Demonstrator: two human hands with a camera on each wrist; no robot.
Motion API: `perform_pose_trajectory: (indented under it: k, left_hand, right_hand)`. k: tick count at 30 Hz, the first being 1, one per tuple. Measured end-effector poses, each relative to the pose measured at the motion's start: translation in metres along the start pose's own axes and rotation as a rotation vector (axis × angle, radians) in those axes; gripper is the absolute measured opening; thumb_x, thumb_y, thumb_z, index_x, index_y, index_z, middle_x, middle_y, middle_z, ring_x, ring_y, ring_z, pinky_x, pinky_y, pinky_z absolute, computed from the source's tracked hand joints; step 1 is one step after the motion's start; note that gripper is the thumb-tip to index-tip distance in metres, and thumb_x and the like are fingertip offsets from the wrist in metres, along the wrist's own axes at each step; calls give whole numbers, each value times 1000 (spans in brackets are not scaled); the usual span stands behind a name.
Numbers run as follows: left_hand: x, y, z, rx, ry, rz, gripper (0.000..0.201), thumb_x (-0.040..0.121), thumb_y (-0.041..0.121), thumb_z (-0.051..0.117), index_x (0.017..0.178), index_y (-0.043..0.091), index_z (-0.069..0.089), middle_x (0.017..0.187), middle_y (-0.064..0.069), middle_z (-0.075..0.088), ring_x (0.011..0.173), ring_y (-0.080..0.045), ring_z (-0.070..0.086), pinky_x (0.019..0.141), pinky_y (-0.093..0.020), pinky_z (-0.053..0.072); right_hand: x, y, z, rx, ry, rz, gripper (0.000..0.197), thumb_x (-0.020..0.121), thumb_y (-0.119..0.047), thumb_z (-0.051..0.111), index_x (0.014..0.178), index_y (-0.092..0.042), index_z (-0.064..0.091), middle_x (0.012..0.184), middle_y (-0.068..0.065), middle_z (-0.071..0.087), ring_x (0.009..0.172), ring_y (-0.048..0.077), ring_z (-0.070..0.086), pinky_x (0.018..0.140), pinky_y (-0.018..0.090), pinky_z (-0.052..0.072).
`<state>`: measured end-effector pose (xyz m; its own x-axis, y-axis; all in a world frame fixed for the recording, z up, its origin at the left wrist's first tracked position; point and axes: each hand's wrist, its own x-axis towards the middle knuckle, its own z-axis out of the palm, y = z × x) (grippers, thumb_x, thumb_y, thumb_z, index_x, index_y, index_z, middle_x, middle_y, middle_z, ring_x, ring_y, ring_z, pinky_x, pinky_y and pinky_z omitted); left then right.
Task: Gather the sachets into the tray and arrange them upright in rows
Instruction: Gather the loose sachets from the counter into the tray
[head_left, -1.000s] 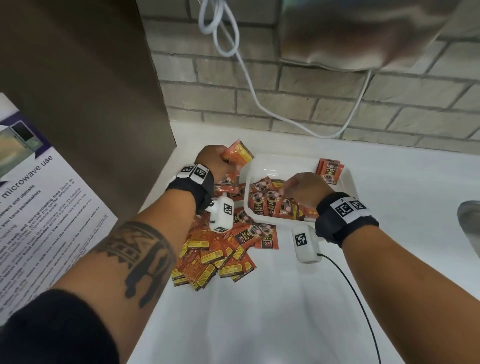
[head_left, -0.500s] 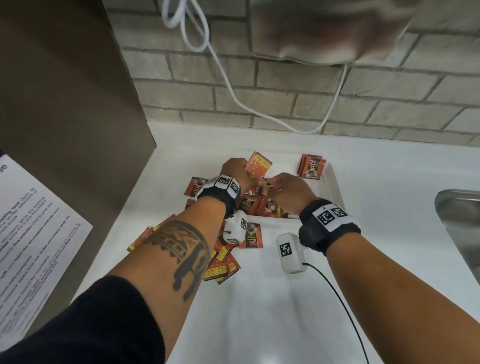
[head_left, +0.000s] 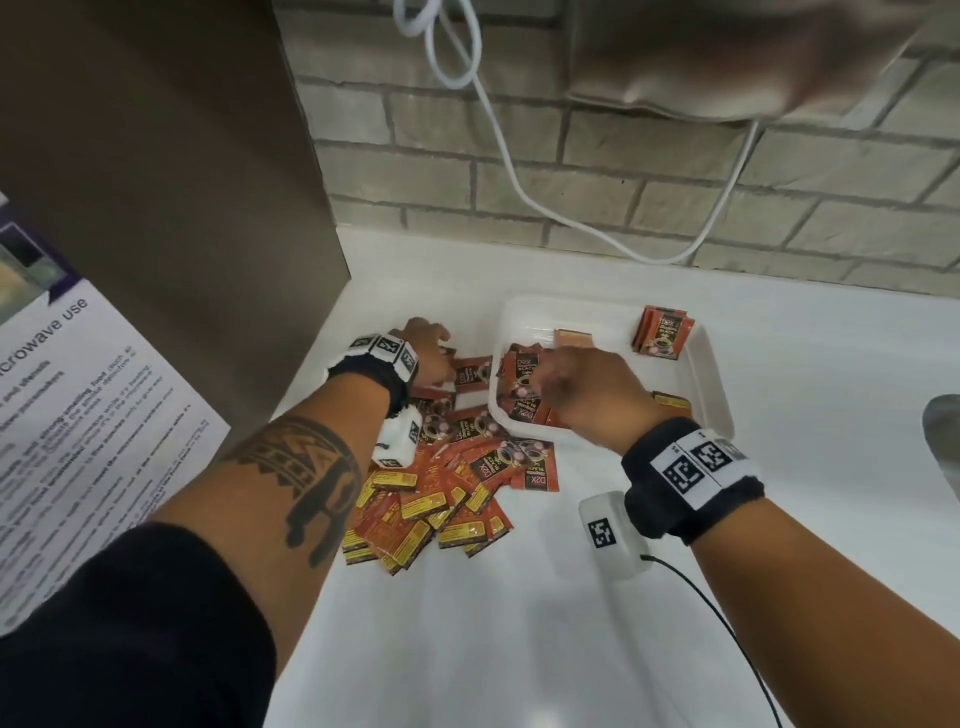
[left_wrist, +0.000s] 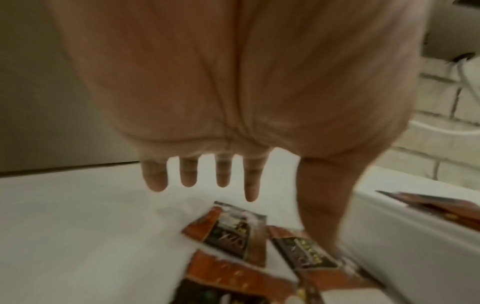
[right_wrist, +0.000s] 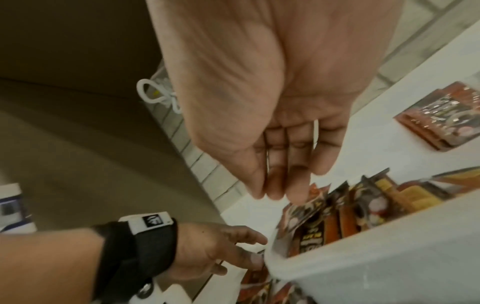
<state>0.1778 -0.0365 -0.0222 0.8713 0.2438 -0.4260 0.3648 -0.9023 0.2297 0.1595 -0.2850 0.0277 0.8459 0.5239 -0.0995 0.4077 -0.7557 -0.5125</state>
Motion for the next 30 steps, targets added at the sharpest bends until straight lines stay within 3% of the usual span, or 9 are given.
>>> perform_pose_trajectory:
  k: [3, 6, 9, 11, 13, 15, 24, 27, 30]
  left_hand:
    - [-8, -10, 6, 46, -136, 58, 113, 66, 79, 73, 154, 21, 35, 157, -10, 34, 142, -31, 37, 116, -48, 35]
    - [-11, -13, 15, 63, -119, 120, 135, 30, 94, 72, 144, 29, 43, 147, -4, 45, 128, -29, 51, 107, -50, 45]
    - [-18, -10, 18, 94, -128, 122, 134, 33, 81, 84, 148, 31, 34, 147, -5, 36, 134, -33, 42, 108, -54, 42]
    - [-26, -5, 17, 104, -130, 117, 126, 42, 68, 91, 148, 31, 33, 147, -6, 34, 137, -34, 37, 109, -55, 41]
    - [-30, -2, 19, 122, -134, 124, 129, 46, 64, 93, 151, 28, 27, 150, -8, 31, 140, -36, 34, 109, -57, 40]
    - [-32, 1, 23, 125, -143, 132, 134, 47, 61, 93, 154, 26, 22, 152, -10, 29, 141, -37, 33, 109, -58, 40]
    - [-39, 3, 40, -70, -149, 250, 135, 59, 39, 97, 161, 21, 10, 160, -10, 36, 144, -32, 39, 117, -44, 35]
    - [-39, 1, 40, -101, -145, 235, 119, 64, 34, 94, 158, 18, 23, 157, -7, 41, 141, -30, 43, 115, -41, 36]
    - [-41, -1, 38, -124, -106, 209, 100, 69, 31, 92, 151, 14, 38, 149, -7, 51, 134, -29, 49, 110, -37, 40]
  right_hand:
    - [-17, -19, 12, -57, -93, -137, 21, 97, -17, 52, 95, -20, 72, 91, -12, 66, 77, 5, 60, 60, 6, 37]
    - [-28, -19, 32, -187, -295, -2, 24, 95, -28, 56, 80, -14, 68, 81, -1, 67, 74, 18, 62, 63, 26, 48]
    - [-37, -13, 48, -320, -346, 231, 35, 96, -46, 55, 74, -17, 56, 81, 0, 59, 77, 18, 59, 64, 28, 42]
    - [-42, -13, 58, -277, -310, 346, 43, 94, -54, 55, 104, -13, 60, 103, 4, 61, 96, 21, 62, 76, 31, 49]
    - [-41, -18, 71, -229, -269, 454, 69, 90, -61, 57, 133, -8, 47, 130, 11, 53, 114, 28, 60, 91, 37, 51]
    - [-39, -24, 81, -205, -202, 519, 82, 89, -62, 58, 144, -6, 35, 143, 15, 42, 126, 34, 53, 100, 42, 47]
    - [-23, -39, 111, -14, -26, 640, 78, 87, -51, 69, 140, -6, 34, 136, 17, 45, 127, 34, 48, 100, 43, 46]
    - [-19, -32, 114, 81, 3, 614, 63, 88, -41, 72, 132, -6, 42, 132, 17, 54, 122, 36, 54, 100, 42, 47]
    - [-19, -26, 111, 188, 14, 538, 46, 89, -30, 72, 124, -5, 56, 126, 13, 65, 114, 32, 61, 92, 32, 48]
